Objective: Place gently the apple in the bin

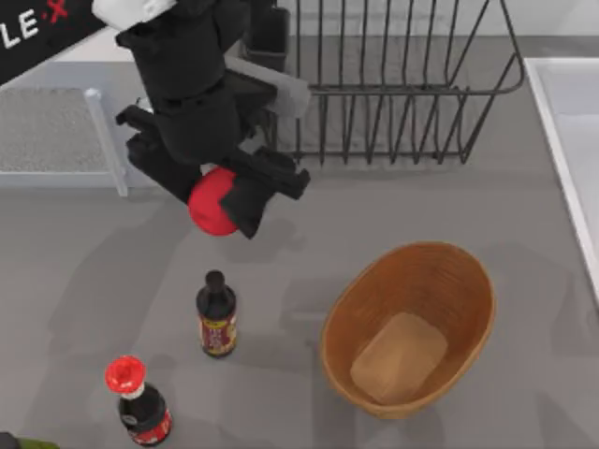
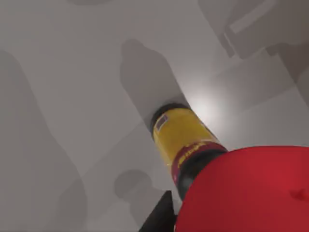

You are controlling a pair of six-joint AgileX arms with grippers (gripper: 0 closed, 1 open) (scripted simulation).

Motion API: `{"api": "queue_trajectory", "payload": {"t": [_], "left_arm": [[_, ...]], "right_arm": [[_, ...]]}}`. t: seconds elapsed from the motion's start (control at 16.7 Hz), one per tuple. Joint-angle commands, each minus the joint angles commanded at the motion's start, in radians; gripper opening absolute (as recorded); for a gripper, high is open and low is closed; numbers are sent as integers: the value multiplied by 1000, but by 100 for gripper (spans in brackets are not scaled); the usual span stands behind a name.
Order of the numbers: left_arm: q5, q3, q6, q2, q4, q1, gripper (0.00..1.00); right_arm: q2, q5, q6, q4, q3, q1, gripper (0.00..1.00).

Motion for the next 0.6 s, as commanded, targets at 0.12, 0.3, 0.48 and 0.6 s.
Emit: {"api": "queue_trajectory", "payload": {"t": [0.12,0.3,0.48,0.6], "left_arm": [[-11,61,-213,30,7,-99,0],[-35,149,-515,74,19,-227,0],[-54,221,-768,116,21,-321,0],[-59,254,-891,142,15,-364,0]], "right_arm": [[0,0,0,0,0,0,100],[0,0,0,0,0,0,100],[0,0,0,0,0,0,100],[0,0,0,0,0,0,100]]}}
